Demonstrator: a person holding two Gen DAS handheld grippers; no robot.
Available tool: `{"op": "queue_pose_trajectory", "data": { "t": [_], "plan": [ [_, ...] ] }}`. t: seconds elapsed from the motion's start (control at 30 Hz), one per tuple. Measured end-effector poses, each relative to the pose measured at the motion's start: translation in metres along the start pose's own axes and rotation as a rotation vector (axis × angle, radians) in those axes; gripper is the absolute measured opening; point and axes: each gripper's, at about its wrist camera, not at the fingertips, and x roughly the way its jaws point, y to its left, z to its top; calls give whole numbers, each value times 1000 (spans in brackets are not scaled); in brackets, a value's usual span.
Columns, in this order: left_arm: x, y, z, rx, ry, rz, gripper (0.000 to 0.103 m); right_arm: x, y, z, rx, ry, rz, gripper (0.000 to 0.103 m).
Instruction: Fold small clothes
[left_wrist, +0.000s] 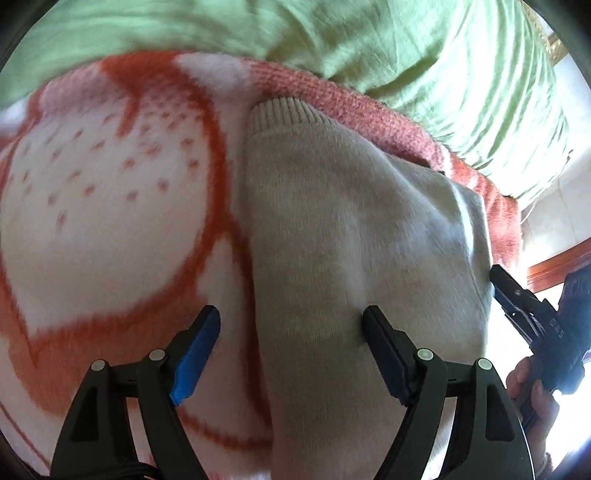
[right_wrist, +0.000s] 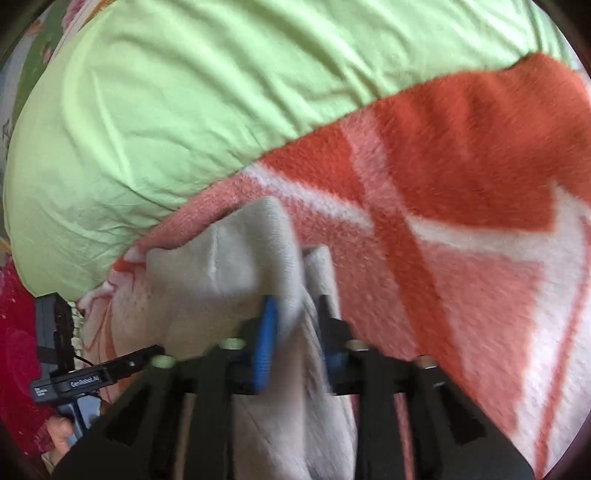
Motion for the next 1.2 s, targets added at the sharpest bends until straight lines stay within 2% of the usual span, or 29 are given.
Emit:
{"op": "queue_pose_trajectory", "data": {
  "t": [0.1, 0.2, 0.23, 0.33, 0.5, 0.63, 0.73, 0.8, 0.93, 1.03, 1.13, 1.2],
  "plan": [
    [-12, 11, -20, -25, 16, -47, 80, -16, -6, -8, 7, -17, 25, 64],
    [-18, 15, -42, -33, 23, -59, 80, -27, -8, -30, -5, 9, 25, 64],
    [-18, 14, -48, -34, 33, -66, 80, -22, 2, -37, -12, 16, 10, 64],
    [-12, 11, -70, -29, 73, -78, 80, -22, -3, -56, -8, 47, -4, 64],
    [0, 7, -92, -22, 109, -81, 80, -13, -10, -67, 9, 91, 10, 65],
    [16, -10, -86, -3, 109, -66, 81, -4, -11, -62, -10, 97, 31, 72],
    [23, -12, -82, 2, 124, -75, 81, 7, -22, -68, -17, 164, 26, 70],
    [30, -18, -79, 2, 131, -78, 83, 7, -33, -75, -14, 173, 16, 65],
    [30, -17, -73, 3, 120, -90, 84, 0, -35, -71, 14, 167, 39, 64],
    [32, -12, -66, -6, 116, -100, 87, 2, -28, -54, 26, 134, 100, 66],
    [37, -10, -60, -12, 113, -117, 88, 23, -25, -39, 29, 153, 111, 73],
    [45, -12, -59, -17, 119, -158, 87, 37, -29, -36, 47, 169, 130, 79]
  ]
}}
